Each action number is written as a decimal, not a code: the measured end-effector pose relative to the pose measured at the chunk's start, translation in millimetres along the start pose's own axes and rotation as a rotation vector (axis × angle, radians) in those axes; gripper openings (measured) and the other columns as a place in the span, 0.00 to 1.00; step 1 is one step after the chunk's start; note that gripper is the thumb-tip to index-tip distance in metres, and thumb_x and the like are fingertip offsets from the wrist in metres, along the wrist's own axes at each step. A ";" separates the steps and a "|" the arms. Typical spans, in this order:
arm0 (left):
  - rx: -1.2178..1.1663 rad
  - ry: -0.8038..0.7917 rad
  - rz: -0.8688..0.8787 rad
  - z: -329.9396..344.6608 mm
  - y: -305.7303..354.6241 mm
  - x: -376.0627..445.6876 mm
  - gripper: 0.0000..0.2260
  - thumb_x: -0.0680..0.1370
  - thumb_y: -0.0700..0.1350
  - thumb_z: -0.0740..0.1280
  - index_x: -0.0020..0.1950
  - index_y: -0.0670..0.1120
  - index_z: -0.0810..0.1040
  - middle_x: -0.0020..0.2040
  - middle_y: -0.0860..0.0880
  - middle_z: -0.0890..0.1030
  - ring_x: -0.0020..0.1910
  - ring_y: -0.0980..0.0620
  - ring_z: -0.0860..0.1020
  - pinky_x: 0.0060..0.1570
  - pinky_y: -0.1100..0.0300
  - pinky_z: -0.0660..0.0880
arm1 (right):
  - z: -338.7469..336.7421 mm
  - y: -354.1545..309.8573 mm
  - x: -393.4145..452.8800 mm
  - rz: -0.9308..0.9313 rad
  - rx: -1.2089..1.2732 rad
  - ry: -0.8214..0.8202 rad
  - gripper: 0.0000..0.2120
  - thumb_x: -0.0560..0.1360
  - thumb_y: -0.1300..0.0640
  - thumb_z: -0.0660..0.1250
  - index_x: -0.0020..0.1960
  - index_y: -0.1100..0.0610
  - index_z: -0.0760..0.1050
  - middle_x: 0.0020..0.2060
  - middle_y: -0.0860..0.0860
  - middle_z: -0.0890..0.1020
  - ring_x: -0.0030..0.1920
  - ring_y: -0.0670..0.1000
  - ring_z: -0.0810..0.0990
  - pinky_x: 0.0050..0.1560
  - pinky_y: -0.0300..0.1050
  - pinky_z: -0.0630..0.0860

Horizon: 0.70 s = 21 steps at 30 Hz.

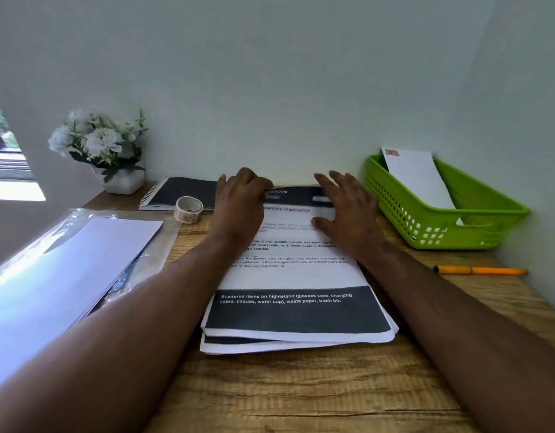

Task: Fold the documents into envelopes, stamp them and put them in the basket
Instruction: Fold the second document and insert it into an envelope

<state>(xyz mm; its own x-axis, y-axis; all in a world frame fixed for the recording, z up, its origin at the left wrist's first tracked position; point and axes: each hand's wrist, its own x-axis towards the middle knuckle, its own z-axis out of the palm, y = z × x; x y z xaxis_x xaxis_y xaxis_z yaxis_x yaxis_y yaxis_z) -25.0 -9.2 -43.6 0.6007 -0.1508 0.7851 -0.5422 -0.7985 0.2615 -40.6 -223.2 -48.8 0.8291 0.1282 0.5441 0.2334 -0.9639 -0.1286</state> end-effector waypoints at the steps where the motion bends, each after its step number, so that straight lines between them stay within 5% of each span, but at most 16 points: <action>1: -0.056 0.072 0.023 -1.9 2.5 0.3 0.09 0.74 0.37 0.64 0.50 0.42 0.83 0.44 0.42 0.78 0.42 0.41 0.77 0.53 0.37 0.73 | -2.2 1.6 2.2 -0.012 -0.011 0.041 0.38 0.70 0.51 0.72 0.75 0.46 0.60 0.74 0.50 0.64 0.75 0.54 0.58 0.69 0.60 0.52; 4: -0.094 0.170 0.050 -4.8 8.9 -1.8 0.07 0.75 0.36 0.66 0.49 0.41 0.82 0.44 0.43 0.78 0.44 0.45 0.76 0.54 0.34 0.72 | -4.8 7.5 5.0 -0.104 -0.055 0.332 0.23 0.65 0.56 0.73 0.60 0.48 0.77 0.60 0.49 0.79 0.65 0.55 0.74 0.64 0.56 0.55; 7: 0.010 0.035 0.040 -11.3 13.1 -6.3 0.07 0.75 0.38 0.67 0.49 0.45 0.82 0.47 0.47 0.80 0.48 0.44 0.78 0.65 0.32 0.63 | -9.7 7.1 4.3 -0.137 -0.022 0.463 0.10 0.64 0.61 0.73 0.42 0.49 0.79 0.46 0.45 0.83 0.51 0.53 0.81 0.53 0.48 0.59; 11: 0.143 -0.339 -0.088 -19.5 26.5 -10.0 0.08 0.75 0.46 0.63 0.47 0.50 0.82 0.56 0.53 0.78 0.64 0.48 0.70 0.69 0.30 0.45 | -15.4 9.9 4.9 -0.200 0.143 0.236 0.10 0.62 0.65 0.68 0.39 0.53 0.79 0.41 0.50 0.84 0.42 0.56 0.82 0.47 0.50 0.76; 13: 0.179 -0.464 -0.175 -16.7 33.5 -11.2 0.12 0.76 0.48 0.58 0.44 0.49 0.81 0.51 0.52 0.81 0.57 0.48 0.75 0.70 0.34 0.43 | -15.9 12.8 2.9 -0.150 0.196 -0.020 0.10 0.62 0.62 0.69 0.40 0.51 0.79 0.41 0.50 0.83 0.44 0.56 0.82 0.47 0.50 0.77; 16: 0.156 -0.487 -0.210 -9.9 35.5 -12.3 0.13 0.77 0.47 0.55 0.42 0.48 0.79 0.42 0.51 0.81 0.46 0.48 0.77 0.70 0.39 0.55 | -19.7 15.3 -3.0 -0.117 0.197 -0.305 0.12 0.68 0.55 0.71 0.51 0.47 0.80 0.48 0.46 0.82 0.49 0.50 0.79 0.53 0.44 0.74; 18: 0.140 -0.478 -0.184 -4.0 30.9 -12.7 0.11 0.76 0.46 0.56 0.45 0.50 0.79 0.46 0.52 0.82 0.48 0.48 0.78 0.63 0.45 0.66 | -25.8 12.9 -5.5 -0.093 0.211 -0.392 0.18 0.72 0.49 0.71 0.61 0.49 0.77 0.52 0.45 0.79 0.52 0.46 0.77 0.54 0.41 0.71; 21: 0.085 -0.517 -0.156 5.3 23.9 -14.7 0.12 0.78 0.46 0.59 0.52 0.49 0.82 0.54 0.48 0.80 0.54 0.45 0.77 0.54 0.52 0.74 | -18.9 10.3 -4.4 -0.064 0.145 -0.374 0.20 0.75 0.39 0.64 0.61 0.49 0.76 0.47 0.42 0.76 0.51 0.44 0.73 0.49 0.40 0.66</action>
<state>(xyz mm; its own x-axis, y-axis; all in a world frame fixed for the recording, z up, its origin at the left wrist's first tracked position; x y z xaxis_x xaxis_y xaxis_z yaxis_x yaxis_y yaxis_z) -43.7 -29.1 -51.8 0.8925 -0.2765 0.3564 -0.3868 -0.8756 0.2894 -51.4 -238.0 -36.8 0.9319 0.2891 0.2192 0.3380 -0.9115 -0.2344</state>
